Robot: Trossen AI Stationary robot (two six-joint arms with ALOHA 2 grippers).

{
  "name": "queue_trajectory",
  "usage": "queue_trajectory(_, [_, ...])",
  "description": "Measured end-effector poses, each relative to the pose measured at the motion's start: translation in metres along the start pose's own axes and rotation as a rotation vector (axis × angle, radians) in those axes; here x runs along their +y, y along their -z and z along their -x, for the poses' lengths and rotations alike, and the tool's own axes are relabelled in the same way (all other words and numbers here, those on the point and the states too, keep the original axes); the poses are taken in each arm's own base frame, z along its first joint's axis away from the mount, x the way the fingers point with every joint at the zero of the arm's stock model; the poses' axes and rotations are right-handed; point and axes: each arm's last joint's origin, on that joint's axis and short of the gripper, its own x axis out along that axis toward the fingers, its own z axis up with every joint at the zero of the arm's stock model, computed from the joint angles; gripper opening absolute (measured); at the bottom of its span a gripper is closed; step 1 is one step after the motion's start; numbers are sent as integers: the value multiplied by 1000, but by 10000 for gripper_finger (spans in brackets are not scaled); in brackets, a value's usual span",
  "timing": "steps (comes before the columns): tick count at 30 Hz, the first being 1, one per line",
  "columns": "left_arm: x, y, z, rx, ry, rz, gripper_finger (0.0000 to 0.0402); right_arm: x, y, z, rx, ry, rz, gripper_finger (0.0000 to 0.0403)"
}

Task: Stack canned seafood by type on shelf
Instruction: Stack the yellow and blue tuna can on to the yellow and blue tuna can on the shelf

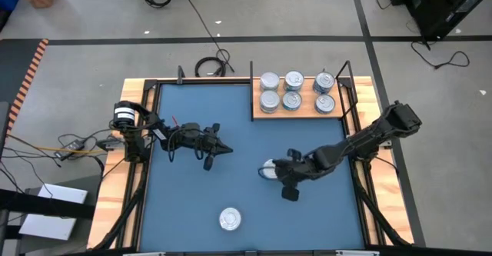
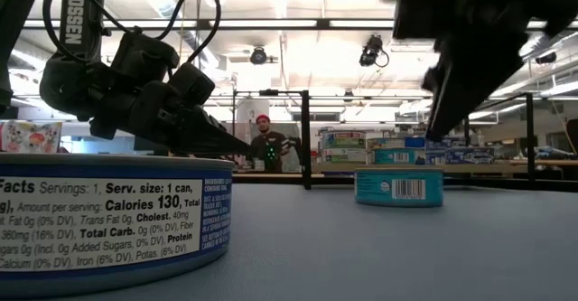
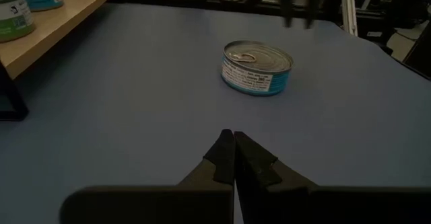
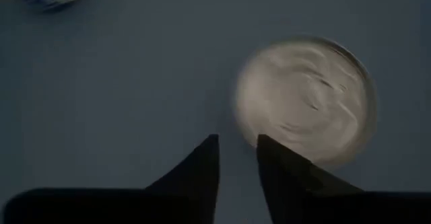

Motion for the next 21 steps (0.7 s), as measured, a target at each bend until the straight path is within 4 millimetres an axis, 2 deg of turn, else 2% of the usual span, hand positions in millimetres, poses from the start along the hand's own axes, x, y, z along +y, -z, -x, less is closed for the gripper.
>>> queue_trajectory(3, [1, 0, 0, -1, -23, -4, 5, 12, -7, 0, -20, -9, 83, 137])
queue_trajectory(6, [1, 0, 0, -2, -41, -4, 5, 22, -11, -12, 26, 31, 152, 146])
queue_trajectory(10, [1, 0, 0, 0, -41, -3, 5, 33, -17, -29, 141, 159, 248, 145])
queue_trajectory(14, [1, 1, 0, 14, -42, 0, 5, 45, -25, -38, 205, 294, 347, 144])
queue_trajectory(21, [1, 3, 0, 26, -42, 1, 5, 52, -24, -57, 258, 327, 405, 131])
